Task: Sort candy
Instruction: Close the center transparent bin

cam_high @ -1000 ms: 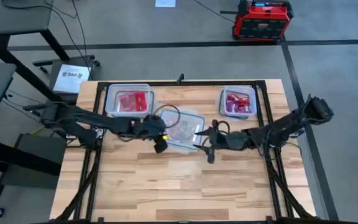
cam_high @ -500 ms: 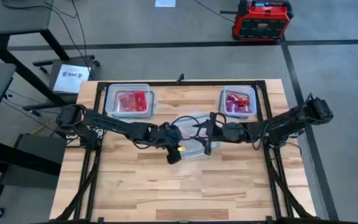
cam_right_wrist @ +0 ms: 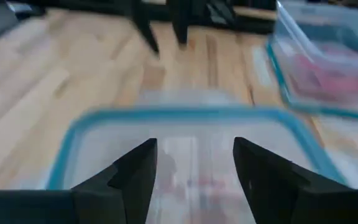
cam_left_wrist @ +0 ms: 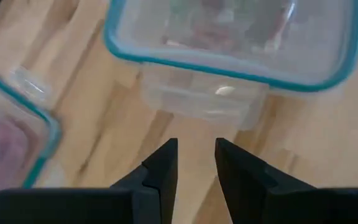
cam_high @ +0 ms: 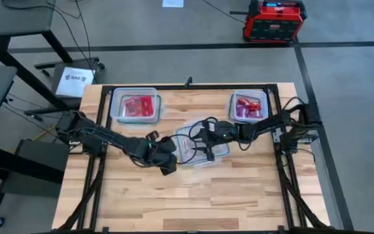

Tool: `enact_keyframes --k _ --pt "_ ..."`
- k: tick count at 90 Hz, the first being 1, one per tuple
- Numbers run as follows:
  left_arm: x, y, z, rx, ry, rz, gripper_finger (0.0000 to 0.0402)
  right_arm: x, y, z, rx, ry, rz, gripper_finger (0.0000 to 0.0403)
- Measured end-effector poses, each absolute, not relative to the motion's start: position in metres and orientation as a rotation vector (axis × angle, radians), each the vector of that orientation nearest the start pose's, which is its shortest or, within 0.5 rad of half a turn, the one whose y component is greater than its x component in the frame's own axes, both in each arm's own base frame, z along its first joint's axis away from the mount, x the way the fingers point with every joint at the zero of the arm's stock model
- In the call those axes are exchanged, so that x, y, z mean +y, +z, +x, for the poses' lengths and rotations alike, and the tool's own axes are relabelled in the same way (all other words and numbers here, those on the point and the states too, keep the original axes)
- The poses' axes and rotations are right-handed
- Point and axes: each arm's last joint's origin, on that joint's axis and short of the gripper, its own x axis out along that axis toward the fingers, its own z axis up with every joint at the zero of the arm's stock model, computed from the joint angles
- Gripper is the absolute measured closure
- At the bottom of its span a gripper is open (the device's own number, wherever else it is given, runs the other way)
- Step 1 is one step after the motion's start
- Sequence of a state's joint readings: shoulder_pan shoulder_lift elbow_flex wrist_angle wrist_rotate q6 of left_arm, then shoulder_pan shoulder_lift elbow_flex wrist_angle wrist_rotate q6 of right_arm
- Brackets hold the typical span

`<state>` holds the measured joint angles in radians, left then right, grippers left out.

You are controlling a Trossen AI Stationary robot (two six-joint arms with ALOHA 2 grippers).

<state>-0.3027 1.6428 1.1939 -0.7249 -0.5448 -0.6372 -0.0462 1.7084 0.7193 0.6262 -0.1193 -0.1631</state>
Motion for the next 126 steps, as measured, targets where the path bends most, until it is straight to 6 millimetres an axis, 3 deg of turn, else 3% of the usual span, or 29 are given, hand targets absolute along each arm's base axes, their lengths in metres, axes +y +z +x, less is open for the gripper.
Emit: enact_keyframes --k 22,44,66,94,112,119,126 --pt "-0.073 0.201 0.311 0.864 0.536 -0.074 0.0309 -0.013 0.137 0.355 0.424 0.128 -0.122 0.0209" --pt "-0.062 0.18 0.313 0.764 0.496 -0.13 0.0309 -0.012 0.124 0.358 0.429 0.132 -0.107 0.0209" --pt "-0.05 0.178 0.32 0.659 0.465 -0.138 0.0309 -0.011 0.125 0.362 0.436 0.147 -0.114 0.021" --pt "-0.039 0.177 0.327 0.659 0.411 -0.14 0.0309 -0.011 0.123 0.364 0.438 0.154 -0.124 0.0221" --pt "-0.041 0.195 0.32 0.785 0.446 -0.164 0.0309 -0.01 0.142 0.36 0.437 0.142 -0.125 0.0223" --pt "-0.045 0.216 0.314 0.816 0.452 -0.164 0.0309 -0.01 0.16 0.351 0.465 0.141 -0.136 0.0223" --pt "-0.048 0.238 0.309 0.83 0.443 -0.164 0.0309 -0.01 0.191 0.335 0.472 0.127 -0.146 0.0223"
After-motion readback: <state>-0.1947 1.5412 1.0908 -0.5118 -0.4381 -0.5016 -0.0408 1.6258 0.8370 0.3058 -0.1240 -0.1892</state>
